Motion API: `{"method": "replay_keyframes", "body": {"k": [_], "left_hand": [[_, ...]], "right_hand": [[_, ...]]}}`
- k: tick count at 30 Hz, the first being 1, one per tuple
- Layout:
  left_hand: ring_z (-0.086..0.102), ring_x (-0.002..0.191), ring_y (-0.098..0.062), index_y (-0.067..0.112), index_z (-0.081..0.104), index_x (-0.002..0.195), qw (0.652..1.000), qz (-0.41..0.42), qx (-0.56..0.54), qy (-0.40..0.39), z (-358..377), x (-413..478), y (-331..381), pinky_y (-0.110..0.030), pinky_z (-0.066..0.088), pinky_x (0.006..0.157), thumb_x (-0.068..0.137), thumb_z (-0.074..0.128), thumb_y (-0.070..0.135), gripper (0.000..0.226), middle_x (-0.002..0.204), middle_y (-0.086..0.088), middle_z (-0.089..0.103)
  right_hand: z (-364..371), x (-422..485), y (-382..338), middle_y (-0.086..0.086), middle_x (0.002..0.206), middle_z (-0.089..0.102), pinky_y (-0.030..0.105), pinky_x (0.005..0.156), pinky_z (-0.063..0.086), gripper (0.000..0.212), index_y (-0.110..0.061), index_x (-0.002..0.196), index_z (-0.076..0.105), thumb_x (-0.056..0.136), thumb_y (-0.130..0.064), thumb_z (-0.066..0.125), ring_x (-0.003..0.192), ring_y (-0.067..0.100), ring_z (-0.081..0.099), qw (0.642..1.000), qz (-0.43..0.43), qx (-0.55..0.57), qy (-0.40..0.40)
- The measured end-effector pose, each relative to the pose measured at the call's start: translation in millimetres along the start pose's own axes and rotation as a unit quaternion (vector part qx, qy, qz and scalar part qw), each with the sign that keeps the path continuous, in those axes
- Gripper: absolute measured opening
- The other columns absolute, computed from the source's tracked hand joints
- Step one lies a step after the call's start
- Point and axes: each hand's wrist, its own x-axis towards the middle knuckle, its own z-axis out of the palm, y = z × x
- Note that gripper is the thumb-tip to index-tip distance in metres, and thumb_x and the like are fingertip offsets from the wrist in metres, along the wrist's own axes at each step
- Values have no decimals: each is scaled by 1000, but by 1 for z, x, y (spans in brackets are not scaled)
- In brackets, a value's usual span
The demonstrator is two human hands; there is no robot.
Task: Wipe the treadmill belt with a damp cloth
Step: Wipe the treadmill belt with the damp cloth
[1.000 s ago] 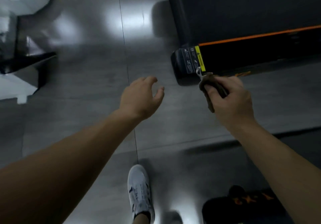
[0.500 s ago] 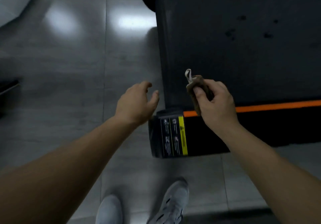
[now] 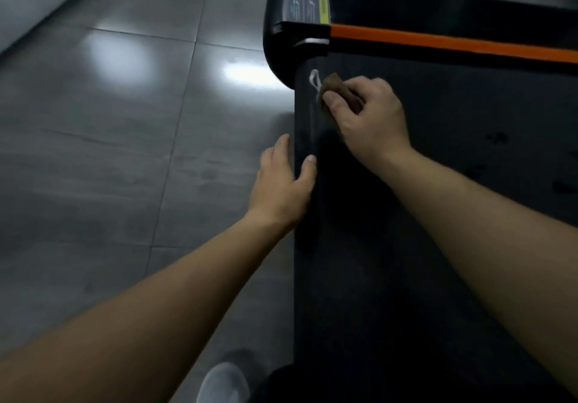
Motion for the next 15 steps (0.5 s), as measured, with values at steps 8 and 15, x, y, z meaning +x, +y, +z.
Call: {"method": "replay_keyframes", "body": {"k": [8,15], "left_hand": [[29,146,-13,28,7,164,993,20,-116,16,52,23,-20,-24,22,111,104,49,41,74,164,0,19],[35,139,-4,33,15,163,987,38,-153,35,55,22,-26,-20,26,108,102,53,44,73,162,7,24]], "right_hand": [[49,78,19,8,112,56,34,84,44,40,-21,115,66,89,-52,61,104,27,56,986,-104,-132,19],[42,80,28,-2,90,50,29,72,37,33,-21,95,70,85,-52,67,84,18,52,971,-203,-129,-3]]}}
